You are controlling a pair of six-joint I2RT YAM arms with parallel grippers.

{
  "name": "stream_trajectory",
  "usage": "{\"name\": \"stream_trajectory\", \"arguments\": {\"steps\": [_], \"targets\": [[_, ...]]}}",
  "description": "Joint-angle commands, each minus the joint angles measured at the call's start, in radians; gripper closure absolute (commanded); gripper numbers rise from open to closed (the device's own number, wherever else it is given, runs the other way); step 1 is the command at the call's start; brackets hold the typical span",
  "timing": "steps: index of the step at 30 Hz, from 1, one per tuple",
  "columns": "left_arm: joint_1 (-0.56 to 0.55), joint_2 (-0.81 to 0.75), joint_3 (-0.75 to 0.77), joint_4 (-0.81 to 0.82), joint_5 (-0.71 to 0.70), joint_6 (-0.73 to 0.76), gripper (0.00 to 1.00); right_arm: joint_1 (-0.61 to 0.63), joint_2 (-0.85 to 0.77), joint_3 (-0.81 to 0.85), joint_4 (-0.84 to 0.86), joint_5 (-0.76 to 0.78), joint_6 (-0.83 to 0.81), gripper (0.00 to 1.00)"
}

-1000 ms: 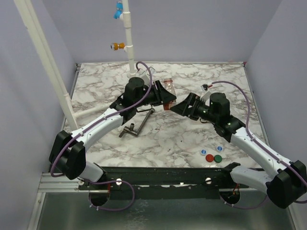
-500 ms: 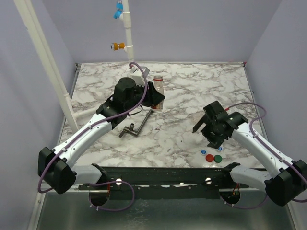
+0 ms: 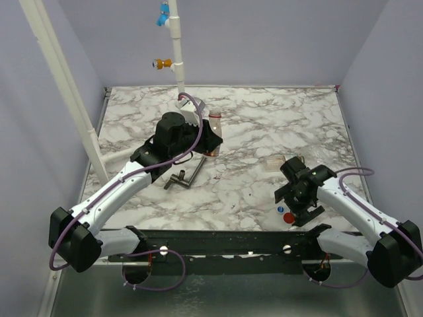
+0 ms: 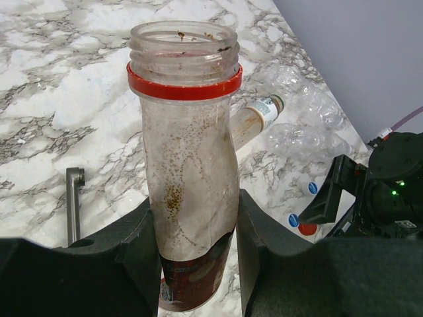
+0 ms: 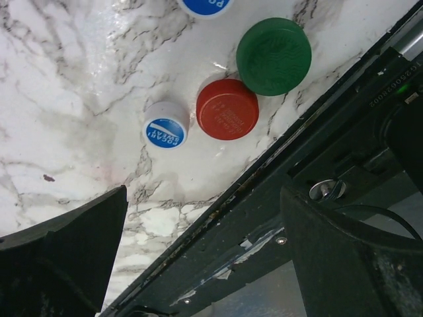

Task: Screw on the bottle caps
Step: Move the bottle cap to the center of the board.

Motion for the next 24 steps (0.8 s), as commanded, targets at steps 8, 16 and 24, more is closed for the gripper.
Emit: {"name": "stream_trajectory", "arguments": {"steps": [8,16,24], "targets": [[0.002,-0.027,0.012,-0.006,-0.008,0.024,1.0,0.003,-0.091,-0.132,0.1,0.094,0.187,0.0],[0.002,-0.003,0.03,-0.017,0.01,0.024,1.0,0.002,-0.114,-0.202,0.124,0.13,0.268,0.0],[0.002,0.018,0.049,-0.028,0.022,0.027,1.0,0.001,-0.177,-0.26,0.144,0.158,0.32,0.0]]}}
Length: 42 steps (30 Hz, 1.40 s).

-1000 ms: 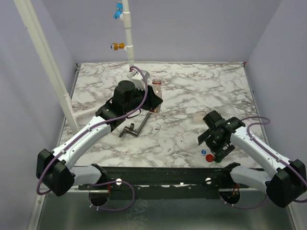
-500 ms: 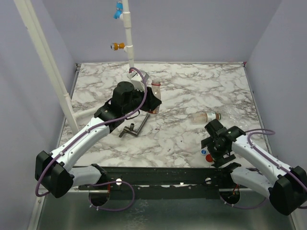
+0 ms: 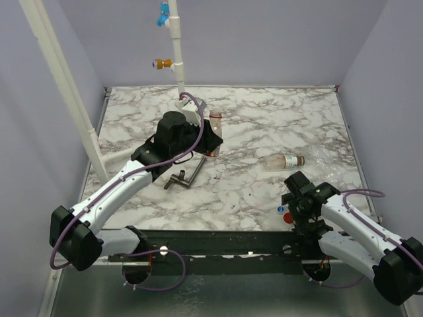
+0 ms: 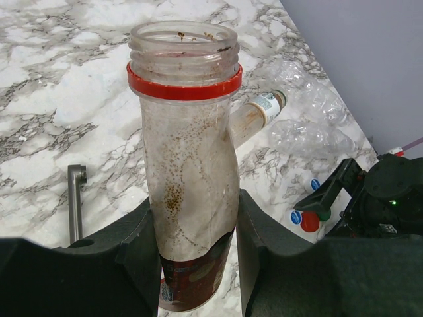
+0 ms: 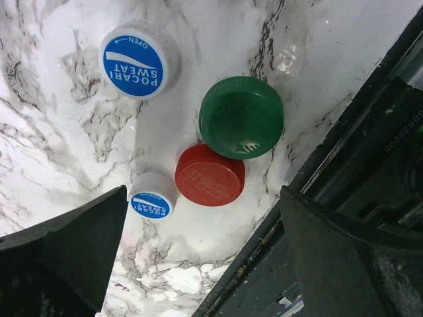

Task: Screw on the bottle caps
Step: Move the bottle cap to the center of the board.

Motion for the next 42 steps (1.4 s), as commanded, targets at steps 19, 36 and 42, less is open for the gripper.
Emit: {"name": "stream_trajectory", "arguments": {"steps": [19,36,42], "targets": [[0.001,0.022,0.053,-0.017,0.02,0.017,1.0,0.001,0.045,-0.045,0.164,0.119,-0.036,0.44],[0.002,0.011,0.021,0.0,0.051,0.017,1.0,0.002,0.388,0.219,0.358,0.127,-0.528,0.49],[0.002,-0.004,-0.008,0.021,0.089,0.045,1.0,0.002,0.38,0.257,0.282,0.12,-0.576,0.27]]}}
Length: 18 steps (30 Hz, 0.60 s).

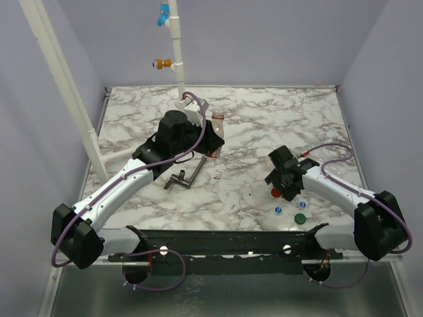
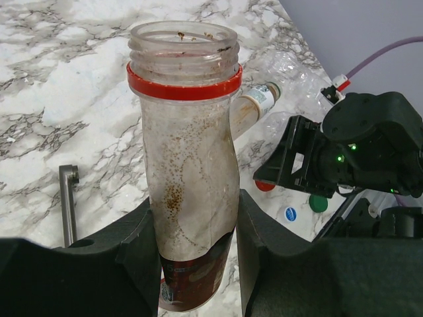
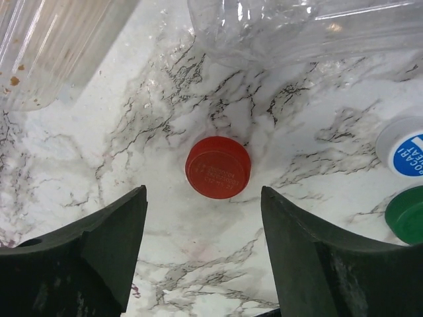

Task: Screw on the bottle caps
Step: Move the bottle cap to the center of the board, then screw the bottle cap onto the plastic bottle.

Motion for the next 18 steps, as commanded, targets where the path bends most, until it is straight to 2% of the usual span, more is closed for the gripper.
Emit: {"name": "stream_trajectory", "arguments": {"steps": [1,8,12,15,18], "targets": [[0.002,-0.03,-0.036,0.033,0.061,0.047,1.0,0.002,-0.006,0.031,-0.078,0.027,-0.069,0.27],[-0.066,-0.058,-0.087,0.085,0.041,0.197,1.0,0.002,-0.034,0.02,-0.072,-0.011,-0.106,0.23],[-0.103,-0.1,-0.18,0.214,0.077,0.313,1.0,0.002,-0.051,0.005,-0.047,-0.012,-0.109,0.21],[-0.111,-0.137,-0.253,0.316,0.094,0.381,1.0,0.001,-0.055,0.008,-0.037,-0.024,-0.122,0.22],[-0.113,-0.146,-0.277,0.343,0.085,0.421,1.0,0.002,-0.048,0.009,-0.027,-0.02,-0.147,0.28]]}}
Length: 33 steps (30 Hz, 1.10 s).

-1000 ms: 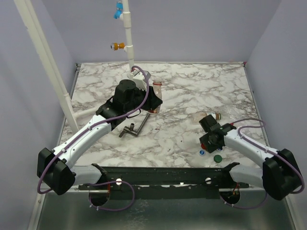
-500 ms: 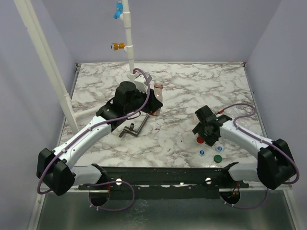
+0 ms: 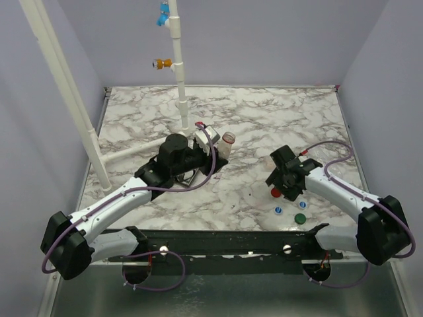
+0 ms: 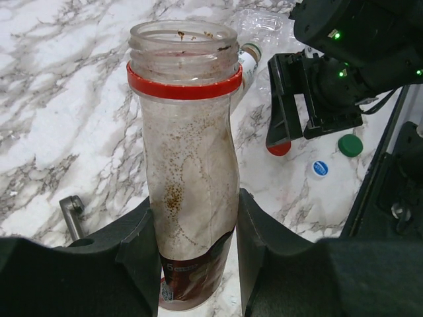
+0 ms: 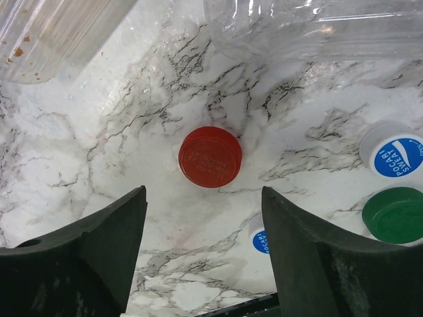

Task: Screw on the bottle caps
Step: Screw the bottle cap onto the plastic bottle.

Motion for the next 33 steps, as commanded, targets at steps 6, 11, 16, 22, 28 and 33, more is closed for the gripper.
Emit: {"name": "stream_trajectory", "arguments": {"steps": [6,11,16,22,28,33], "targets": [[-0.006,-0.037,-0.046,0.15,0.062,0.122,1.0,0.001,0.02,-0.001,0.053,0.009,-0.082,0.38],[-0.006,-0.037,-0.055,0.15,0.069,0.114,1.0,0.002,0.027,-0.03,0.078,0.014,-0.083,0.4],[-0.007,-0.037,-0.054,0.147,0.074,0.113,1.0,0.002,0.041,-0.059,0.088,0.031,-0.072,0.35],[-0.006,-0.031,-0.045,0.137,0.077,0.113,1.0,0.002,0.043,-0.098,0.139,0.038,-0.054,0.34],[-0.006,-0.022,-0.039,0.129,0.078,0.111,1.0,0.002,0.064,-0.098,0.176,0.06,-0.068,0.37],[-0.006,-0.02,-0.04,0.119,0.073,0.109,1.0,0.001,0.08,-0.084,0.164,0.071,-0.082,0.44]]}}
